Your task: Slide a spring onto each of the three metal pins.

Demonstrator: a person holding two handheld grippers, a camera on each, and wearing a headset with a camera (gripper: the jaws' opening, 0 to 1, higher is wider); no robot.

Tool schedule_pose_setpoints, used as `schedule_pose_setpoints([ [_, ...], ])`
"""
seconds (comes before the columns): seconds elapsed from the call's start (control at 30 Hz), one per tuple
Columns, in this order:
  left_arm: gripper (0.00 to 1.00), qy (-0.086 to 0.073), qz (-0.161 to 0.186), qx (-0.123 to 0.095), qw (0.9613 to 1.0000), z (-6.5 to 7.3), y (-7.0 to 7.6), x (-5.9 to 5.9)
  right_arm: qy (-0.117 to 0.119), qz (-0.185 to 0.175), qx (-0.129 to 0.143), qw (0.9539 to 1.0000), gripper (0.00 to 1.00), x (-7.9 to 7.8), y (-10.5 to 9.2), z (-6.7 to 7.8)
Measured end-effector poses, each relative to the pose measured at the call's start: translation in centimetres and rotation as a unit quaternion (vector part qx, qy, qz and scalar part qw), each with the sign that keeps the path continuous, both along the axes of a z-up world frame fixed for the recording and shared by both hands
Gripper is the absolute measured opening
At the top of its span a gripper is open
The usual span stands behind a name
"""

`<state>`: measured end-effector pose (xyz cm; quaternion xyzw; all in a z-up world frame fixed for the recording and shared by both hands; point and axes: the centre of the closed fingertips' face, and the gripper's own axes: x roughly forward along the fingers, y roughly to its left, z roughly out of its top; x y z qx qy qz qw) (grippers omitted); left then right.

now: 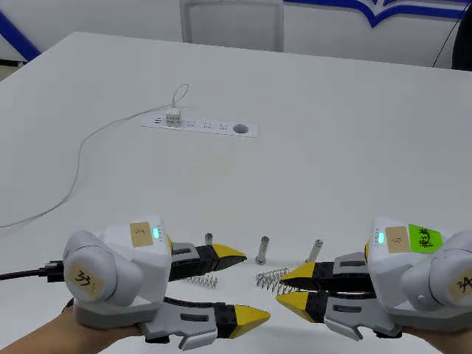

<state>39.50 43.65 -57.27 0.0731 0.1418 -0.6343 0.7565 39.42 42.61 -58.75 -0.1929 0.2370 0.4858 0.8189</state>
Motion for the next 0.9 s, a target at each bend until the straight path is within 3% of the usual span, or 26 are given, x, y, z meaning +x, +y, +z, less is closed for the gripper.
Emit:
schedule_pose_setpoints([
  [0.9, 0.29, 0.014, -0.030, 0.002, 0.9995, -0.5, -0.5, -1.5, 0.001, 0.039, -0.009, 0.9992, 0.10, -1.5, 1.3, -0.1],
])
